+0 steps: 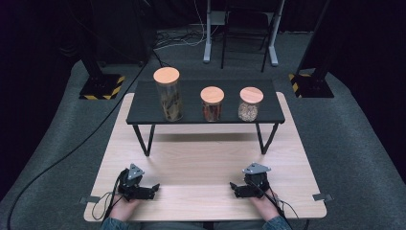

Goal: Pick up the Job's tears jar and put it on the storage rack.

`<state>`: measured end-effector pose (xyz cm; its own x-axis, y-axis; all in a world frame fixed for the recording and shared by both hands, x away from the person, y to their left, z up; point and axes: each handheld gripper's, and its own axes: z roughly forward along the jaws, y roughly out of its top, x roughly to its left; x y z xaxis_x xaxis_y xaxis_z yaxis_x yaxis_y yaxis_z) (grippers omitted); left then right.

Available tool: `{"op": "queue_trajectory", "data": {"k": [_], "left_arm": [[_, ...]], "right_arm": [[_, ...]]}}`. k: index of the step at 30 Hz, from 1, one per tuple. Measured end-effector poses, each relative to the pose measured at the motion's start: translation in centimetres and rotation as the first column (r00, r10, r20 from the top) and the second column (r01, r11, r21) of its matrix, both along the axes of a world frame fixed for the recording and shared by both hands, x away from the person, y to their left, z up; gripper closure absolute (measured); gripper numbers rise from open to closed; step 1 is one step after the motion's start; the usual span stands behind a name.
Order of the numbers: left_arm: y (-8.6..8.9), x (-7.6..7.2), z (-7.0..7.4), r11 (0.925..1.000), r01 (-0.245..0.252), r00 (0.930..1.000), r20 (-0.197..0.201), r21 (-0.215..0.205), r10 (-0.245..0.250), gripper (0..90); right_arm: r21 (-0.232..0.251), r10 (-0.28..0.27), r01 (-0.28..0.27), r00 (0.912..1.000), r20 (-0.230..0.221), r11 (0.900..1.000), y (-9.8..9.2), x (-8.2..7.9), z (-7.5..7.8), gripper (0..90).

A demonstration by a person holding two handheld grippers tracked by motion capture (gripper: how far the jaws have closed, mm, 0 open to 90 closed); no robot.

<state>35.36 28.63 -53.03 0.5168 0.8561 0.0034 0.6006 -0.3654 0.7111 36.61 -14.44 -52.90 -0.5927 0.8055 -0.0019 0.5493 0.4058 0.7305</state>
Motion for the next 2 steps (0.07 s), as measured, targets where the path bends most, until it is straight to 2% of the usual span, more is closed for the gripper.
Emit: {"op": "queue_trajectory", "data": {"k": [2], "left_arm": [[0.01, 0.0, 0.0, 1.0, 0.001, 1.0, 0.0, 0.001, -0.001, 1.0]], "right_arm": [[0.0, 0.0, 0.0, 1.0, 0.0, 1.0, 0.0, 0.0, 0.0, 7.7]]}}
